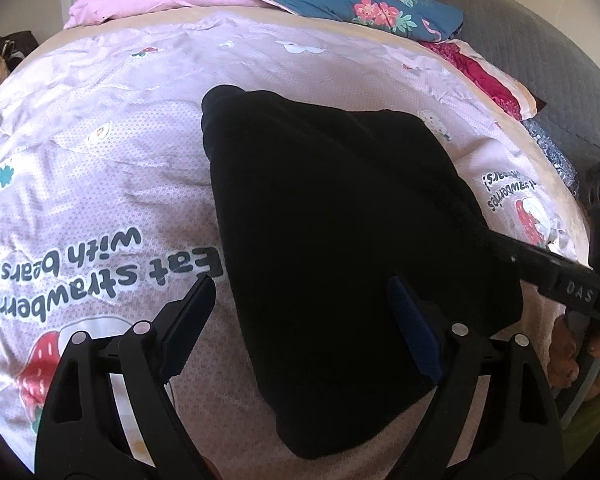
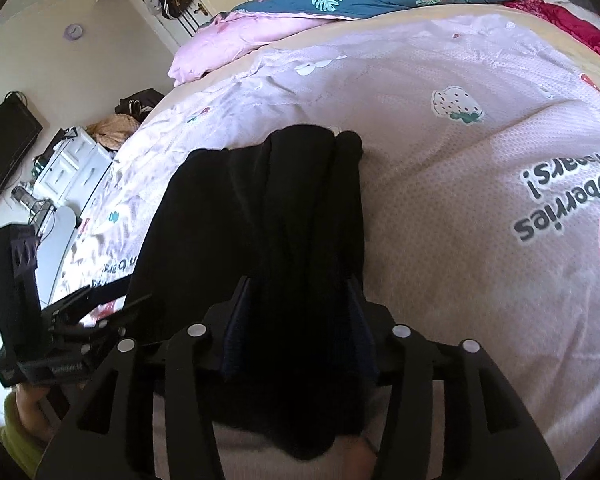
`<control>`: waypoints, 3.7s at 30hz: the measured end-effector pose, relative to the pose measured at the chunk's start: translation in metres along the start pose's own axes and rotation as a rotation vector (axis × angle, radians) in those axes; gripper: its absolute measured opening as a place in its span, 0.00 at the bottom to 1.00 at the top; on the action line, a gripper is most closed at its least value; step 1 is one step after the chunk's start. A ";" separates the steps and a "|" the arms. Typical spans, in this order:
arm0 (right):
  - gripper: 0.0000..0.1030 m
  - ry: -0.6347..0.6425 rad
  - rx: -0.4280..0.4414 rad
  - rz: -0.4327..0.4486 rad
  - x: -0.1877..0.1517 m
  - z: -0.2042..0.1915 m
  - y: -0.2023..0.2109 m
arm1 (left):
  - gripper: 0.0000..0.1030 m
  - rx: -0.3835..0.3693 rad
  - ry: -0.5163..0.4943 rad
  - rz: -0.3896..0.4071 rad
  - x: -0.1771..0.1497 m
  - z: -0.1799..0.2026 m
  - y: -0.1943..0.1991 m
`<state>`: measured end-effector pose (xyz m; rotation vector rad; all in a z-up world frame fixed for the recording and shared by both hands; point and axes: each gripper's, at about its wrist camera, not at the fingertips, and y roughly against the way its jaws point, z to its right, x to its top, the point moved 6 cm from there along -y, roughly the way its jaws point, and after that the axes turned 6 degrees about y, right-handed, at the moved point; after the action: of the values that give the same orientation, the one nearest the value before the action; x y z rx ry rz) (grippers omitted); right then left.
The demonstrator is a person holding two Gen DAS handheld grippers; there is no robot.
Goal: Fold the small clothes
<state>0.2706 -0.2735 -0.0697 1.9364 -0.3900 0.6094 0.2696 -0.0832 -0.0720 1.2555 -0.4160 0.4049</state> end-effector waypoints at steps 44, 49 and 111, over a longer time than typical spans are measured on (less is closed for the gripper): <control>0.96 0.086 -0.294 0.130 -0.033 -0.011 0.075 | 0.91 -0.040 0.071 0.021 -0.023 -0.005 0.045; 0.96 0.088 -0.294 0.131 -0.033 -0.013 0.077 | 0.91 -0.039 0.071 0.027 -0.022 -0.005 0.050; 0.60 0.009 -0.289 0.060 0.072 0.024 -0.018 | 0.88 -0.014 0.036 -0.012 -0.014 0.001 0.005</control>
<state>0.3448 -0.2882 -0.0504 1.6501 -0.5034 0.5673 0.2556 -0.0837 -0.0750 1.2349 -0.3801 0.4134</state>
